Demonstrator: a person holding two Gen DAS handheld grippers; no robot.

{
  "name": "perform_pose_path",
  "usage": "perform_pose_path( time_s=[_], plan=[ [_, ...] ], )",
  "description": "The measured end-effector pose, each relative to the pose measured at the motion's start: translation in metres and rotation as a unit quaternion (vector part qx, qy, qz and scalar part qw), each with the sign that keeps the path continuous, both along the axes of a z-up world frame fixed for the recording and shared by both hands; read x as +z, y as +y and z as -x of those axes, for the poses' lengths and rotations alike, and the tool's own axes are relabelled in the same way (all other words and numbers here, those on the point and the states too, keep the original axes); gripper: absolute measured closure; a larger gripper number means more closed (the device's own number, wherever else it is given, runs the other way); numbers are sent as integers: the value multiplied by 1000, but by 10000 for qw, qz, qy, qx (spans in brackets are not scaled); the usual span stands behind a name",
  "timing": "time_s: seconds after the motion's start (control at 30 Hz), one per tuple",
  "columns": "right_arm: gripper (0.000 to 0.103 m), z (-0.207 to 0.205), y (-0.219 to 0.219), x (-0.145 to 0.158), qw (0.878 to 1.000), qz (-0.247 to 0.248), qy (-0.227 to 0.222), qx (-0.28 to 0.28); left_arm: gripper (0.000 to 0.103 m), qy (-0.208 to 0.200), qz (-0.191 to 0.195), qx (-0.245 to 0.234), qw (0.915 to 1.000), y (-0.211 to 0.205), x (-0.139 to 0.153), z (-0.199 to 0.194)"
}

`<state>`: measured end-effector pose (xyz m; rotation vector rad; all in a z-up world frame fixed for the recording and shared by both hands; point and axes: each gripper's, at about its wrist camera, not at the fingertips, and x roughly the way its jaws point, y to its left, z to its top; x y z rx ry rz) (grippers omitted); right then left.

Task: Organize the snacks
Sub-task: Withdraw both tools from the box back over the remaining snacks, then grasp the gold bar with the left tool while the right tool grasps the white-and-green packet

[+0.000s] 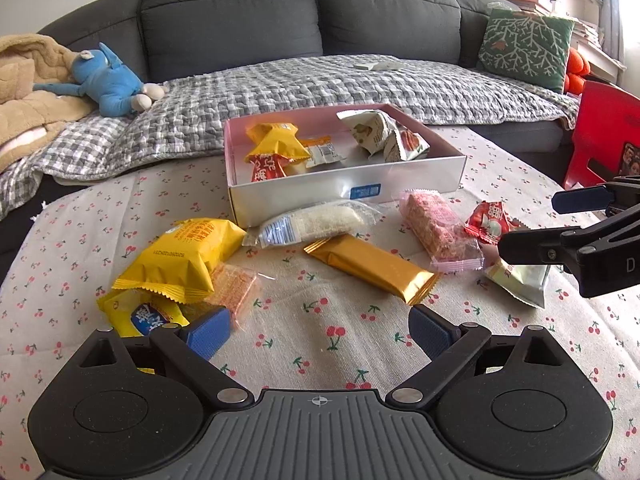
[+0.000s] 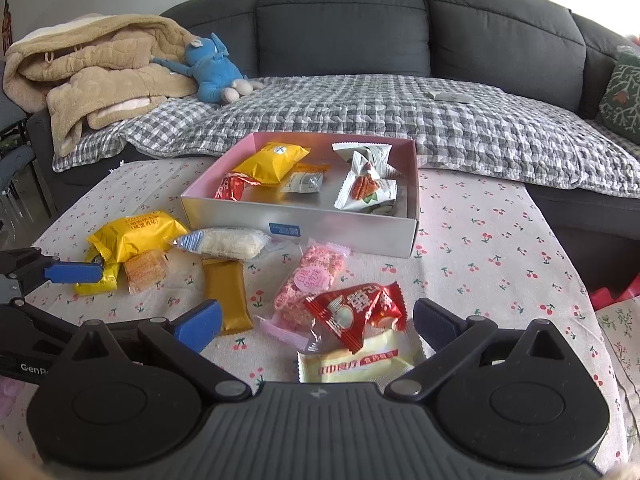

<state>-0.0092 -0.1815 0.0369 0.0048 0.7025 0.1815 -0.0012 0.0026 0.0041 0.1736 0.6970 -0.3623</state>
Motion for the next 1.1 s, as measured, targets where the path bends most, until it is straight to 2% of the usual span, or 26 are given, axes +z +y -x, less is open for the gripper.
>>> perform_pose_path(
  time_s=[0.33,0.57,0.8,0.93,1.0,1.1],
  plan=[
    [1,14,-9,-19,9989,359,300,101,6,-7,20,-41,10000,-24,-10,-8],
    [1,6,-17,-28,9980,286,572,-4,6,30,281,284,9992,-38,-10,-29],
    [1,-1,-12,-34,9967,442,678,82,6,-34,44,508,9987,-50,-21,-49],
    [1,-3,-11,-38,9958,544,723,113,7,30,47,566,9984,-50,-26,-55],
    [1,-5,-11,-38,9958,538,722,134,8,93,-40,578,9983,-51,-27,-57],
    [1,-7,-11,-38,9958,564,698,177,17,242,-59,539,9982,-49,-26,-55]
  ],
)
